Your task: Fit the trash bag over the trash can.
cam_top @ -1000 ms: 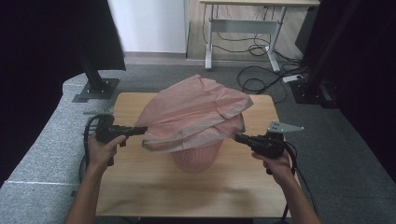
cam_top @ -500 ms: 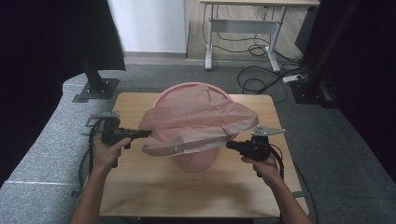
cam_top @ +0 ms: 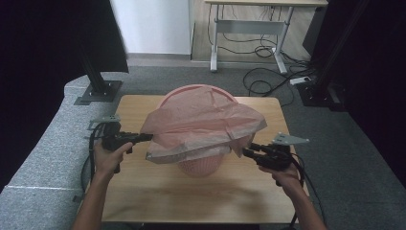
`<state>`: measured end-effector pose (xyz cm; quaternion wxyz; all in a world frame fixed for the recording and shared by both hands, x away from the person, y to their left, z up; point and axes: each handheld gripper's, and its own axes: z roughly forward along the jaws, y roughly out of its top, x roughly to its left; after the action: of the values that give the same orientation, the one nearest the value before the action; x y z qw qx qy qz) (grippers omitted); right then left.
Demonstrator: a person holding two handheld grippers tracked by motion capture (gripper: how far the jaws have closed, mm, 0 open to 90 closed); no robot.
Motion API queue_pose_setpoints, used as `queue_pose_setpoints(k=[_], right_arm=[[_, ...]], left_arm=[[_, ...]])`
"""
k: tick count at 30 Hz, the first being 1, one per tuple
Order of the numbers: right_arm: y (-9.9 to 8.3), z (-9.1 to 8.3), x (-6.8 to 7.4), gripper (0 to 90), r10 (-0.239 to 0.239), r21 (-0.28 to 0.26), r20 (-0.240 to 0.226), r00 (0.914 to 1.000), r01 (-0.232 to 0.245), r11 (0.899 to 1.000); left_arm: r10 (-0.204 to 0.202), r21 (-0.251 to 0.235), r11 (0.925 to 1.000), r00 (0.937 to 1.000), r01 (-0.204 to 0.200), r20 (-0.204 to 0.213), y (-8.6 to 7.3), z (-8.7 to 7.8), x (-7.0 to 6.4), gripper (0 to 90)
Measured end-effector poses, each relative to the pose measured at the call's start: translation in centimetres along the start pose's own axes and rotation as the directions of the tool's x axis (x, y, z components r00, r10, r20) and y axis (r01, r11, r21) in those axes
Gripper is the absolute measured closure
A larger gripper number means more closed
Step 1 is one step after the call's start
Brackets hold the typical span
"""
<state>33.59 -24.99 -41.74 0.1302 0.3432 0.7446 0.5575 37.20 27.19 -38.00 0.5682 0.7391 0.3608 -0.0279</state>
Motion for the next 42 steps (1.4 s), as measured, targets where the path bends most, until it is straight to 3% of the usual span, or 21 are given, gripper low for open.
queue_pose_setpoints(k=[5, 8, 12, 15, 18, 20, 22, 23, 27, 29, 31, 33, 35, 37, 40, 42], right_arm=[[1.9, -3.9, 0.3, 37.0, -0.033, -0.084, 0.08, 0.9962, 0.039, 0.996], [3.8, -4.8, 0.4, 33.3, -0.068, -0.108, 0.1, 0.9927, 0.078, 0.991], [5.9, -3.8, 0.2, 29.9, -0.105, -0.109, 0.138, 0.9848, 0.12, 0.987], [7.3, -2.4, -0.1, 28.5, -0.148, -0.084, 0.177, 0.9729, 0.165, 0.983], [8.2, -1.6, -0.7, 34.3, -0.139, -0.099, 0.191, 0.9718, 0.16, 0.982], [8.6, -1.5, -0.9, 41.8, -0.133, -0.12, 0.169, 0.9767, 0.154, 0.981], [9.0, -1.6, -0.9, 42.1, -0.137, -0.128, 0.189, 0.9724, 0.163, 0.978], [9.1, -1.7, -0.9, 43.4, -0.138, -0.129, 0.177, 0.9744, 0.162, 0.978], [9.7, -2.0, -0.6, 40.8, -0.153, -0.13, 0.192, 0.9695, 0.179, 0.975], [10.0, -2.2, -0.5, 37.1, -0.152, -0.128, 0.204, 0.9671, 0.18, 0.975], [10.3, -2.1, -0.8, 34.3, -0.154, -0.114, 0.181, 0.9715, 0.176, 0.978], [10.5, -1.8, -1.0, 33.0, -0.163, -0.096, 0.18, 0.9701, 0.182, 0.979], [10.6, -1.3, -1.4, 32.5, -0.178, -0.077, 0.181, 0.9672, 0.195, 0.978], [10.7, -0.7, -1.9, 33.6, -0.175, -0.085, 0.195, 0.9649, 0.195, 0.977], [11.2, -0.6, -2.5, 37.1, -0.181, -0.122, 0.214, 0.9597, 0.211, 0.97], [11.6, -0.7, -2.8, 51.1, -0.19, -0.143, 0.204, 0.9603, 0.222, 0.965]], left_arm=[[0.016, -0.021, 0.9996, 0.9998, -0.016, -0.008, 0.2, -0.4, -0.5, 84.4], [0.034, -0.048, 0.9982, 0.999, -0.035, -0.028, 0.3, -0.8, -1.0, 76.8], [0.052, -0.089, 0.9945, 0.9981, -0.055, -0.034, 0.6, -1.6, -1.6, 67.3], [0.079, -0.12, 0.9891, 0.9951, -0.086, -0.06, 0.8, -2.4, -2.1, 56.8], [0.092, -0.161, 0.9818, 0.9938, -0.101, -0.063, 1.0, -3.4, -2.5, 48.5], [0.106, -0.172, 0.9785, 0.9927, -0.114, -0.058, 1.2, -3.8, -3.0, 46.0], [0.119, -0.177, 0.9758, 0.9909, -0.128, -0.062, 1.4, -3.8, -3.6, 43.9], [0.128, -0.174, 0.9751, 0.9894, -0.138, -0.069, 1.6, -3.6, -3.8, 42.5], [0.153, -0.14, 0.9756, 0.9809, -0.169, -0.12, 2.4, -2.6, -4.4, 40.0], [0.162, -0.14, 0.9735, 0.977, -0.181, -0.138, 2.8, -2.2, -4.6, 40.2], [0.177, -0.126, 0.9722, 0.9724, -0.197, -0.152, 3.3, -1.7, -4.8, 43.0], [0.196, -0.098, 0.9718, 0.9662, -0.214, -0.167, 3.7, -1.1, -4.8, 47.8], [0.205, -0.072, 0.9726, 0.9616, -0.221, -0.183, 4.0, -0.4, -4.7, 58.5], [0.192, -0.051, 0.978, 0.9687, -0.202, -0.157, 4.4, 0.1, -4.3, 70.8], [0.179, -0.03, 0.9823, 0.9734, -0.185, -0.143, 4.9, 0.5, -3.9, 81.9], [0.172, -0.022, 0.9839, 0.9737, -0.178, -0.149, 5.3, 0.7, -3.5, 86.5]])
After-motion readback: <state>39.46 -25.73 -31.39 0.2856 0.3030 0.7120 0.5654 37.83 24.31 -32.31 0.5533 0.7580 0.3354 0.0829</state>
